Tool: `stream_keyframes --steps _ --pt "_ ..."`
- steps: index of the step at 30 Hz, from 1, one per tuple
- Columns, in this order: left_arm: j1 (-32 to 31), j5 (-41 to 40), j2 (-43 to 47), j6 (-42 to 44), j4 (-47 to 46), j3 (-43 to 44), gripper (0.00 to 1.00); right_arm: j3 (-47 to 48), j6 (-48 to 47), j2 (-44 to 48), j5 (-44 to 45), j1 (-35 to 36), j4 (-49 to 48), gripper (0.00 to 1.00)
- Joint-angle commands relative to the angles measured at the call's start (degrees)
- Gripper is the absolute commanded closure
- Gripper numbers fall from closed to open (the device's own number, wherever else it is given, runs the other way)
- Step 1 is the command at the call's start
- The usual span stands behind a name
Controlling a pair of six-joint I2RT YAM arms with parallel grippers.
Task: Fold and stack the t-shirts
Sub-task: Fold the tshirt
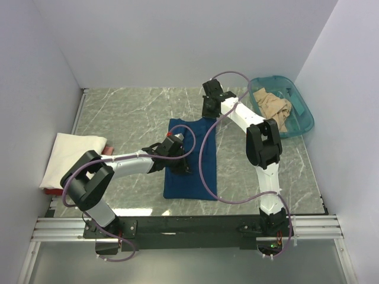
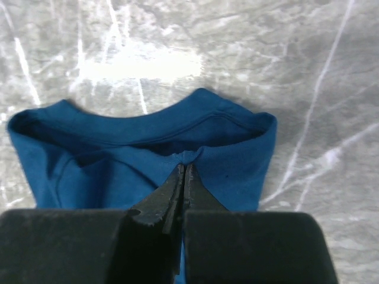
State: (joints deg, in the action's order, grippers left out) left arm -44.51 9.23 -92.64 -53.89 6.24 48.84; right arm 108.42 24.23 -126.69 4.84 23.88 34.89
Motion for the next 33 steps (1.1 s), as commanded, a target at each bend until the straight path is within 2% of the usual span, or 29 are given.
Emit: stream_keyframes --steps 1,19,24,26,33 --pt "-0.4 0.5 -0.5 0.0 -1.9 0.1 0.84 2.0 1.3 -1.4 -2.6 0.4 -3.4 1.0" --pt "-0.4 0.5 -1.1 0.2 -2.0 0.5 0.84 5.4 2.3 -10.0 -7.4 0.2 -5.1 1.0" --pt "-0.4 0.2 -0.7 0.4 -1.3 0.8 0.83 4.7 2.7 -8.7 -9.4 -0.5 -6.2 0.99" --pt "-0.4 -0.4 -0.3 0.8 -0.3 1.6 0.83 4.9 2.7 -7.9 -10.6 -1.2 -6.4 0.95" --pt "1.2 -2.2 3.9 2.5 2.3 3.3 0.77 4.3 3.3 -1.5 -17.8 -3.5 -7.1 0.6"
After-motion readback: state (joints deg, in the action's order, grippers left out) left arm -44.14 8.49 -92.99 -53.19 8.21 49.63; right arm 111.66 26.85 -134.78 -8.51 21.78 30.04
